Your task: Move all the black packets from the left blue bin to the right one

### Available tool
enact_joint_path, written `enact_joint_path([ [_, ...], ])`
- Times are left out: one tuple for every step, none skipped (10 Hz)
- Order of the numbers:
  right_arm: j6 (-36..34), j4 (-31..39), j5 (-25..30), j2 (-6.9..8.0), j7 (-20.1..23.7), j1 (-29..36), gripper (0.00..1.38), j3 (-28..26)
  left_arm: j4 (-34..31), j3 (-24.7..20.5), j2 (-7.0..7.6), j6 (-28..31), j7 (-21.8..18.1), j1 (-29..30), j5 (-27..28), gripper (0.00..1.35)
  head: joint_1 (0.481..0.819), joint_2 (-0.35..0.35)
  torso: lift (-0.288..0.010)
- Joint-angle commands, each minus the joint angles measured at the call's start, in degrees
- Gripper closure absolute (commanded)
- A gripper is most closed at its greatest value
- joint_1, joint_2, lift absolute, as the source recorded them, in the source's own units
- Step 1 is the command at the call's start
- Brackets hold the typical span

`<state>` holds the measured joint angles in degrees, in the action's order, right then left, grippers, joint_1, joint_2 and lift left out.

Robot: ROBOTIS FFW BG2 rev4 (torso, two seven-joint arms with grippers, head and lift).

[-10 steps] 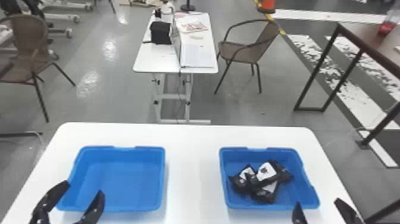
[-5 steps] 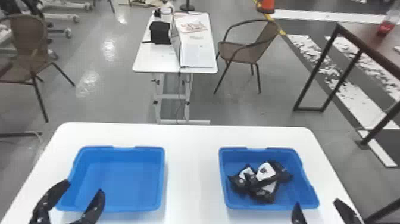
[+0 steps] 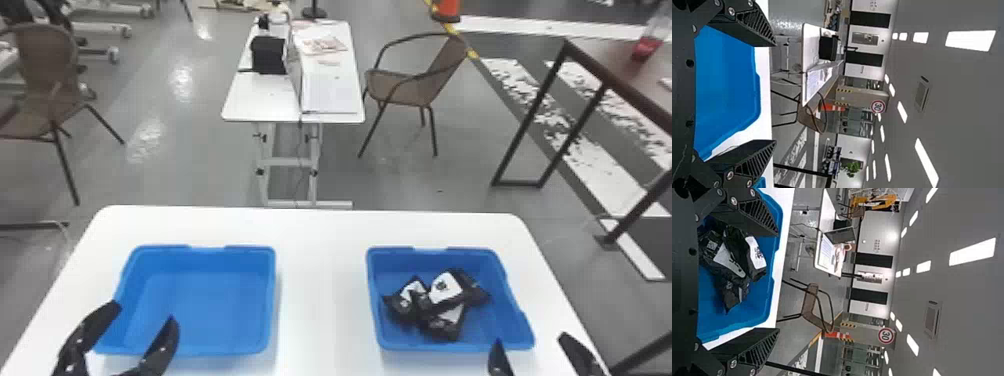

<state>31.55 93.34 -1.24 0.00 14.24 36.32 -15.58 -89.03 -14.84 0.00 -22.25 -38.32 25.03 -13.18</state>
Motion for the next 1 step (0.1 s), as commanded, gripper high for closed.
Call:
enact_joint_path([
  [-0.09, 0.00, -0.07, 0.05, 0.00, -0.02, 0.17, 0.11, 0.09, 0.08, -0.15, 0.36, 0.00, -0.07, -0.09, 0.16, 0.695, -0.101, 0.000],
])
